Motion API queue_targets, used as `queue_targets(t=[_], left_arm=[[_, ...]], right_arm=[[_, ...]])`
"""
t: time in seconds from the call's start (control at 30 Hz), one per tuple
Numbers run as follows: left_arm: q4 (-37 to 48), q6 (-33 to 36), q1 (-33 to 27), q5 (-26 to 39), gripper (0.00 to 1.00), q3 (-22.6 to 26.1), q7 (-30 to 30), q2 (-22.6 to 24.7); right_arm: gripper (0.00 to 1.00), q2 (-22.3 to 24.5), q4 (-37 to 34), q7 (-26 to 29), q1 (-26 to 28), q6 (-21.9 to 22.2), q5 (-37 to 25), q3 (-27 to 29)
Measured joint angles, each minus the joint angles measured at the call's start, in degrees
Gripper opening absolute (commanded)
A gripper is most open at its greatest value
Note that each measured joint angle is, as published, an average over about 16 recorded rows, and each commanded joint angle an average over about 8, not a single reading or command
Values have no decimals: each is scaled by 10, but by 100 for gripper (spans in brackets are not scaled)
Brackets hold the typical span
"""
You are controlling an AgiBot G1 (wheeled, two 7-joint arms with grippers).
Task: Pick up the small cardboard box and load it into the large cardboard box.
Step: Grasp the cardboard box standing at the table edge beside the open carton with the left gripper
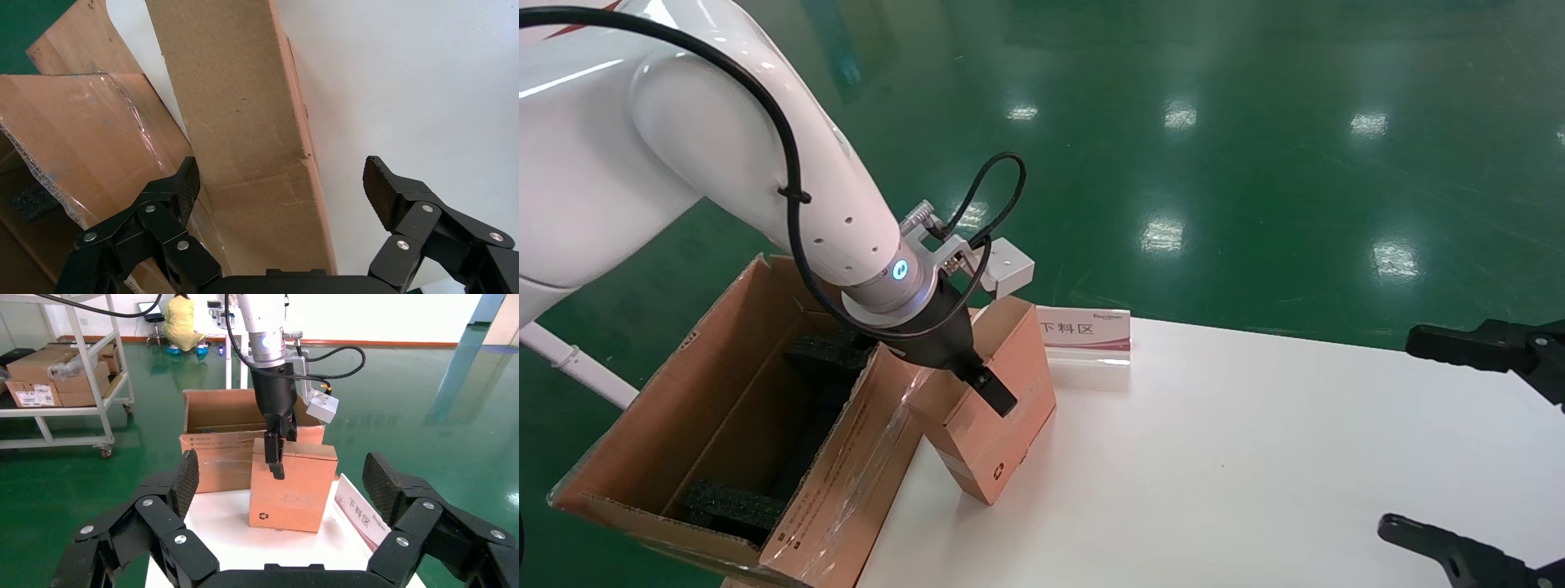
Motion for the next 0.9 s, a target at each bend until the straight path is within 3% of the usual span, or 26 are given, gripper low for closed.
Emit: queue_targets(t=[0.9], left_arm=[[0, 2, -1, 0, 0, -2, 0, 1]], right_arm=[[0, 0, 0, 0, 0, 0, 0, 0]])
